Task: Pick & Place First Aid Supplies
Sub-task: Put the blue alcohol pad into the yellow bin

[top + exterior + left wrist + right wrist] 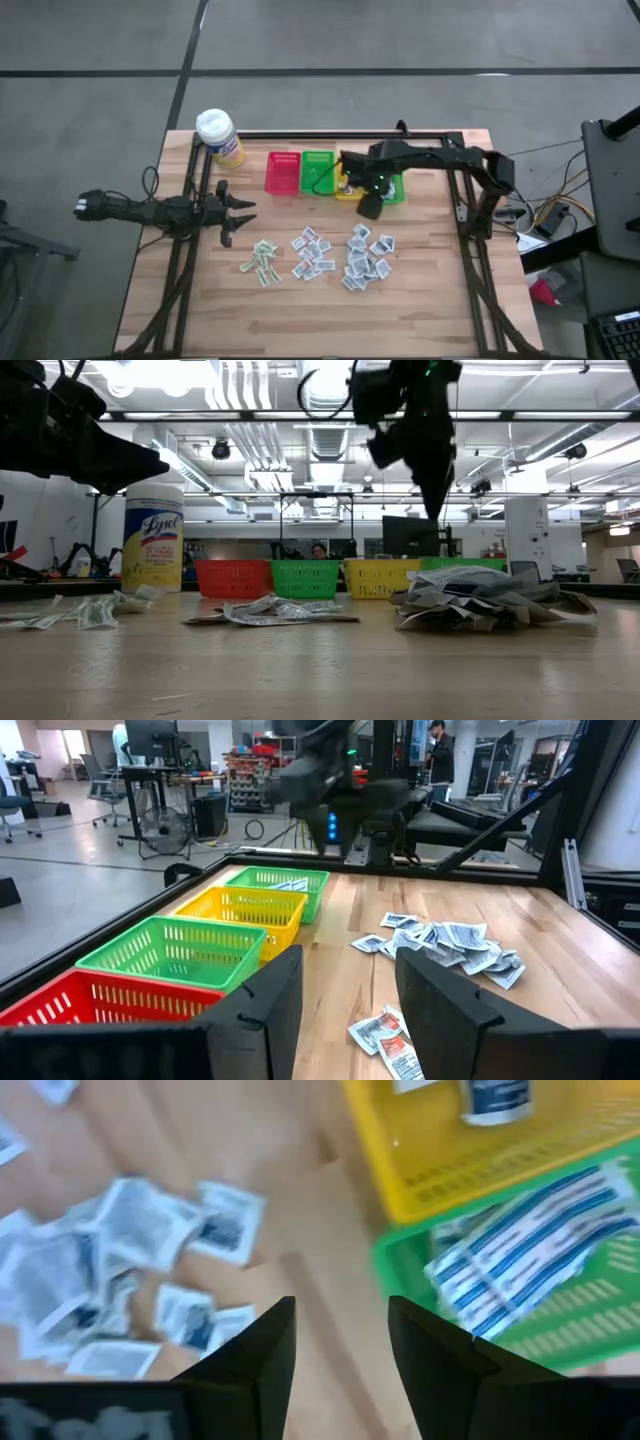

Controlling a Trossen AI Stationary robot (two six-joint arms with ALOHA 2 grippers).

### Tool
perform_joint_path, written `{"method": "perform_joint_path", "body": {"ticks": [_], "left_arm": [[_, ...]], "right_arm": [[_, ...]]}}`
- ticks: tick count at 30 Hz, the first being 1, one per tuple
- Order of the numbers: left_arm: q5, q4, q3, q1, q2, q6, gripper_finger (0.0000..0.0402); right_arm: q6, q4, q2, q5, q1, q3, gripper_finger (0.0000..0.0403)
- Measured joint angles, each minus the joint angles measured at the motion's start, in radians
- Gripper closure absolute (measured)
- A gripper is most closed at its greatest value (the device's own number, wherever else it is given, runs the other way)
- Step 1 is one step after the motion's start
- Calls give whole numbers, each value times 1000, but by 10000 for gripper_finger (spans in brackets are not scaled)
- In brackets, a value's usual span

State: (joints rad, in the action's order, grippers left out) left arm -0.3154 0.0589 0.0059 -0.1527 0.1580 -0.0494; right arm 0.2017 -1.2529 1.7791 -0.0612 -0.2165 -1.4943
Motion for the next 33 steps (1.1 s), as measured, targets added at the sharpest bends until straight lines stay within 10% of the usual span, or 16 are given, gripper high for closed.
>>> {"method": "perform_joint_path", "body": {"ticks": [15, 33], "left_arm": [[0, 0, 0, 0, 3, -1, 243], [3, 0, 0, 0, 5, -3, 243]], "right_arm": [[24, 186, -210, 0, 308, 233, 261], [24, 530, -216, 11, 325, 552, 269]]}}
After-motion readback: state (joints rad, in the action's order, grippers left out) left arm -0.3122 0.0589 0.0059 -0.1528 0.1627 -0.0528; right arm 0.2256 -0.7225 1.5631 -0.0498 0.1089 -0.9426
